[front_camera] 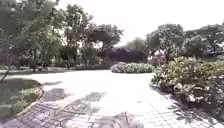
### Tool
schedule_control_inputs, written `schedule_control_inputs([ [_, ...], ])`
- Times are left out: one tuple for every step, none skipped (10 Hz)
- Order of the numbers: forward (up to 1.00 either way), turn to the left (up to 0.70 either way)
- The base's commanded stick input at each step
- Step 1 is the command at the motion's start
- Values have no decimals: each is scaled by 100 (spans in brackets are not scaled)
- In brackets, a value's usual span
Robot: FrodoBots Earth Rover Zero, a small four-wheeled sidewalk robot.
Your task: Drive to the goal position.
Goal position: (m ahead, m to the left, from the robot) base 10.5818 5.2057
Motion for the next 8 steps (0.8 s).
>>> schedule_control_inputs([
  [100,12],
  [100,27],
  [100,15],
  [100,0],
  [100,0],
  [100,0],
  [100,0],
  [100,0],
])
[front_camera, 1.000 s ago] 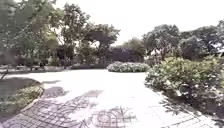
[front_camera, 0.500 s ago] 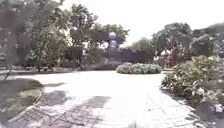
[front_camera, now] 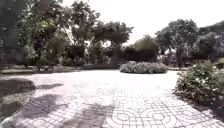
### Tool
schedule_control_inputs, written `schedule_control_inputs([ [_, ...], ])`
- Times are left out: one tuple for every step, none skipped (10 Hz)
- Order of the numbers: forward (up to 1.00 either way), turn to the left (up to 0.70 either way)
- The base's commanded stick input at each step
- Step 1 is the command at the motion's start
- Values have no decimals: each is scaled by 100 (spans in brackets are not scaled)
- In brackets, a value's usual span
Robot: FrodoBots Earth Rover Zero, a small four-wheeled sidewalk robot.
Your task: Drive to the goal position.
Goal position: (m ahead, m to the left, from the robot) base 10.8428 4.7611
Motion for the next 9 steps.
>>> schedule_control_inputs([
  [100,0],
  [100,0],
  [100,0],
  [100,0],
  [100,0],
  [100,27],
  [100,16],
  [100,0],
  [100,0],
])
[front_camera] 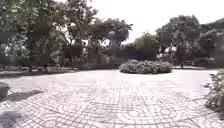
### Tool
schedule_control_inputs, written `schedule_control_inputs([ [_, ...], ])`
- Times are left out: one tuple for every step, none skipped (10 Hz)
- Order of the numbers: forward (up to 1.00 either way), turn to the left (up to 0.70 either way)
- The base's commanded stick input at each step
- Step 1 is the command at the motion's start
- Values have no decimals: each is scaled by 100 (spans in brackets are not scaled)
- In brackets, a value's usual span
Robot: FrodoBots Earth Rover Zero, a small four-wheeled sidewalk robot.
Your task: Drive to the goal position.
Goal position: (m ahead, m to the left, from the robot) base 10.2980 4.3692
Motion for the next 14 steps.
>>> schedule_control_inputs([
  [100,0],
  [100,27],
  [100,27],
  [100,27],
  [100,10],
  [100,21],
  [100,27],
  [100,27],
  [100,27],
  [100,27],
  [100,27],
  [100,27],
  [100,27],
  [100,27],
])
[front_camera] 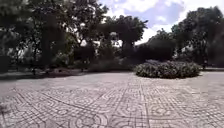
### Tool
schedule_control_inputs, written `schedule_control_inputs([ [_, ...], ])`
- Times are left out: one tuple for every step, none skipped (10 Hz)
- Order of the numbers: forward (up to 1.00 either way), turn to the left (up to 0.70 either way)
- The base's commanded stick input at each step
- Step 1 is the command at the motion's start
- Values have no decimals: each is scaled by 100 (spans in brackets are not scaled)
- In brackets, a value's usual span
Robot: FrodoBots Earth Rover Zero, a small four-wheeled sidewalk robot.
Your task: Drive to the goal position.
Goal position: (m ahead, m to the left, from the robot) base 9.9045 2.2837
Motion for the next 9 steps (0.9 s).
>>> schedule_control_inputs([
  [100,27],
  [100,27],
  [100,27],
  [100,27],
  [100,27],
  [100,27],
  [100,27],
  [100,27],
  [100,27],
])
